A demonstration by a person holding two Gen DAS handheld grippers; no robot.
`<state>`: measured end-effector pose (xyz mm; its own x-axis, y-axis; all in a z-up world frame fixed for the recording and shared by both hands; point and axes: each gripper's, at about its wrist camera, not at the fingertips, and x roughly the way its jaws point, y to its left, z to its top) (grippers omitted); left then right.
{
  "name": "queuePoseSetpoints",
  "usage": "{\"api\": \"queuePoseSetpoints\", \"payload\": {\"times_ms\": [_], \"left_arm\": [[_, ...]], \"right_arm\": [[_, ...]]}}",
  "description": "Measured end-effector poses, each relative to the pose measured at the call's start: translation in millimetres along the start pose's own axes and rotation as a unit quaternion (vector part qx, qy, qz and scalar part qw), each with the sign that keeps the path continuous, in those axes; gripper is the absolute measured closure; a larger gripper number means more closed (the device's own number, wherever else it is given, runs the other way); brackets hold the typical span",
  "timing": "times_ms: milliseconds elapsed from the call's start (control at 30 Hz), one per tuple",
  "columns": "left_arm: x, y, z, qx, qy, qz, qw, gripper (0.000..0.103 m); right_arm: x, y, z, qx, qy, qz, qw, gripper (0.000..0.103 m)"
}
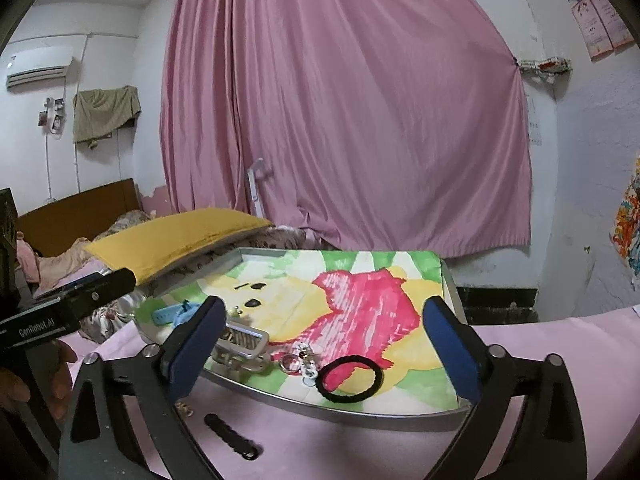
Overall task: Organize jewelry
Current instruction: 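Withdraw both open tools from the tray back over the bedsheet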
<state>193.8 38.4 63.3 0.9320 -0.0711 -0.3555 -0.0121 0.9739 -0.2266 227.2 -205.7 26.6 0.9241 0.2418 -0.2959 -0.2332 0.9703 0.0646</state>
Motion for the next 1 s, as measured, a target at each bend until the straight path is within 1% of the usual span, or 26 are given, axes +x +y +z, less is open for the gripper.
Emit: {"api": "queuePoseSetpoints", "payload": {"times_ms": [133,233,333,533,633,700,767,833,900,967,1000], "left_arm": [[-12,-4,-4,0.018,-0.001,0.0,0.9998,0.001],[-19,-5,-6,0.023,0.004,-0.004,0.9997,0.001],[-23,-4,-11,0.025,0.012,-0.005,0.9996,0.001],[-23,0,-23,0.025,0.044,-0.006,0.9987,0.001],[-21,3,-27,0.025,0.063,-0.008,0.9977,0.001],[-18,5,-29,0.023,0.082,-0.017,0.9963,0.001],[-15,6,-32,0.02,0.099,-0.022,0.9947,0.001],[-12,7,-34,0.019,0.114,-0.026,0.9929,0.001],[-9,7,-36,0.019,0.129,-0.03,0.991,0.001],[-7,7,-39,0.02,0.142,-0.034,0.989,0.001],[-5,7,-40,0.02,0.151,-0.037,0.9876,0.001]], "right_arm": [[-13,2,-2,0.0,-0.009,0.003,1.0,0.002],[-20,1,-3,-0.002,-0.008,0.005,1.0,0.002],[-22,0,-7,-0.002,0.001,0.008,1.0,0.002],[-23,-2,-13,-0.005,0.025,0.014,1.0,0.002],[-17,-2,-16,-0.012,0.057,0.014,0.998,0.002],[-11,-4,-21,-0.016,0.085,0.02,0.996,0.002],[-4,-7,-26,-0.014,0.122,0.028,0.992,0.002],[1,-9,-29,-0.01,0.143,0.038,0.989,0.002],[10,-10,-36,-0.019,0.184,0.041,0.982,0.002],[15,-9,-41,-0.023,0.209,0.047,0.976,0.002],[16,-8,-41,-0.024,0.214,0.052,0.975,0.002]]}}
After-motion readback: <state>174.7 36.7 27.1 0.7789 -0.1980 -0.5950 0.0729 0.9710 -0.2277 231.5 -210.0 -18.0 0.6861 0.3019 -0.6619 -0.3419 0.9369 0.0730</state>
